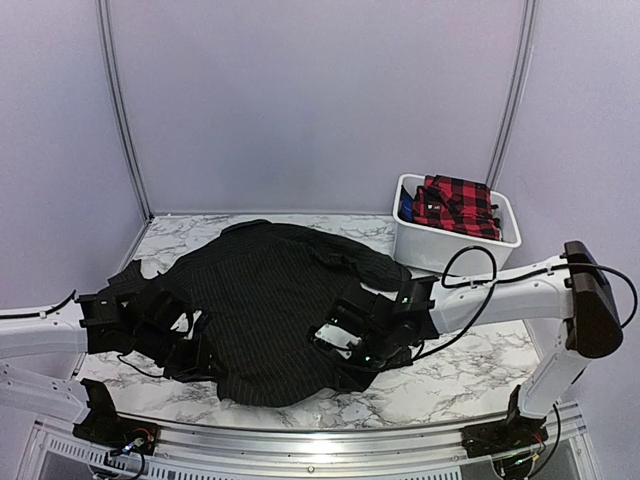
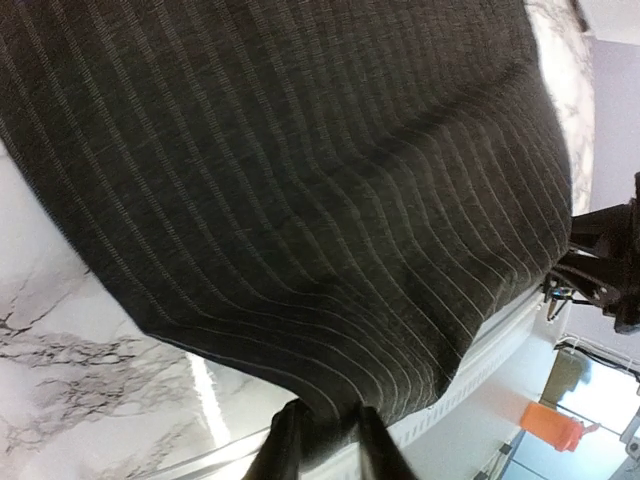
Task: Fold and stack the long sleeve shirts
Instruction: Adjust the flattened shirt at the center of the board, then move the flattened shirt to the center of the board.
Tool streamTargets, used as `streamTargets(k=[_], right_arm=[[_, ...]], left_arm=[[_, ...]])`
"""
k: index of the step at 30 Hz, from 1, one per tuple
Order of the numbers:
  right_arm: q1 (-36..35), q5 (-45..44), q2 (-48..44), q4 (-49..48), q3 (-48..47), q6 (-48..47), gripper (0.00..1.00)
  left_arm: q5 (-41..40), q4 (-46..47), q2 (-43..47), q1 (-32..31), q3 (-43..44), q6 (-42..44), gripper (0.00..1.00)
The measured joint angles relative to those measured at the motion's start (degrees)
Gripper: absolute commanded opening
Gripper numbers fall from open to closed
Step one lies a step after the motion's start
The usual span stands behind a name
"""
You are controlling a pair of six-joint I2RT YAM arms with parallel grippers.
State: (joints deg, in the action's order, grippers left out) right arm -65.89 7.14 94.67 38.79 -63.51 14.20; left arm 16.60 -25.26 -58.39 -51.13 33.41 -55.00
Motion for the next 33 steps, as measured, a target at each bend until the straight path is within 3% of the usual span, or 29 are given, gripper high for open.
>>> streamTargets(k=[4,15,20,27,33], right_arm=[[0.5,3.3,1.1,-1.7,0.9,0.1,0.48],[2.6,-2.2,-7.1,-6.4,4.7,5.3,0.52],[6.5,-4.8,-10.1,-9.3,5.4,7.1,0.53],[11.6,-8.0,2.3,-16.6,1.4,6.5,0.51],[14.3,-10.4,10.0,-19.6,1.3,6.1,0.52]], left_arm=[[2.5,-1.0,0.0,2.5,-3.6,0.6,0.45],[3.7,-2.2,-0.2,2.8,1.0,5.7,0.44],[0.2,-0.2,-6.8,3.3,7.3,9.0,0.43],[-3.2,7.8,-21.9,8.2,7.8,10.1,0.44],[-3.3,14.3,-29.4,12.0,7.6,10.1,0.43]])
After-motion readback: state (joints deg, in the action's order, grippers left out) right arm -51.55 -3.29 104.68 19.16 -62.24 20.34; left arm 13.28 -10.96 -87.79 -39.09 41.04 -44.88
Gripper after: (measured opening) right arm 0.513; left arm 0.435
